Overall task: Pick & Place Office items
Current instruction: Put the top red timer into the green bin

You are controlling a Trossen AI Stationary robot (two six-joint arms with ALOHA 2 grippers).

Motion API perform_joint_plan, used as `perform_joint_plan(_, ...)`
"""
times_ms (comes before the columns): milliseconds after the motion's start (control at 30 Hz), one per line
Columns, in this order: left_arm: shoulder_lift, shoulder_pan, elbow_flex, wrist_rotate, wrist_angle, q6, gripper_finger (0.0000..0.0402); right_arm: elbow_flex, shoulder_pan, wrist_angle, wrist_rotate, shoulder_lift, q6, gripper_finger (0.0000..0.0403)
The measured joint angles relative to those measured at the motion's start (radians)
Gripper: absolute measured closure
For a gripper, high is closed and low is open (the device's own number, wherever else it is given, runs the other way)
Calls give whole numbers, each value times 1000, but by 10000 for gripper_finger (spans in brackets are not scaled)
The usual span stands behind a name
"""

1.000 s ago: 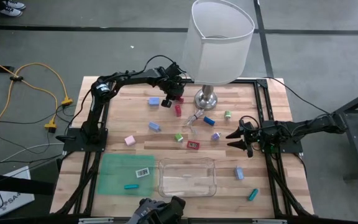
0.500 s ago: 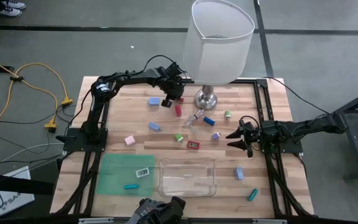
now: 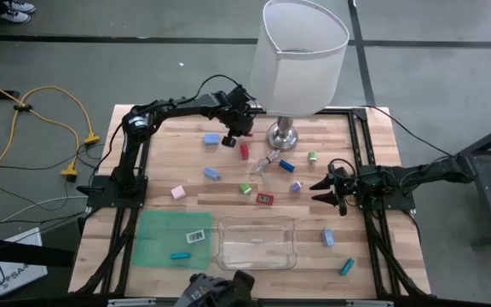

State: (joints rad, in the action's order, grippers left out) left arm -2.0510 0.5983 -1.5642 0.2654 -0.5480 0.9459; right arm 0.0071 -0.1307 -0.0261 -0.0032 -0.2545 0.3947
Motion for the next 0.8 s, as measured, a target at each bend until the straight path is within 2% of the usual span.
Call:
perform_joint_plan(233,34,2,0,-42,-42,-68,353,0,0,0,0,0,0,237)
perform_joint_plan(800,111,57,0,-27,-211,-132,353,0,0,0,0,0,0,237)
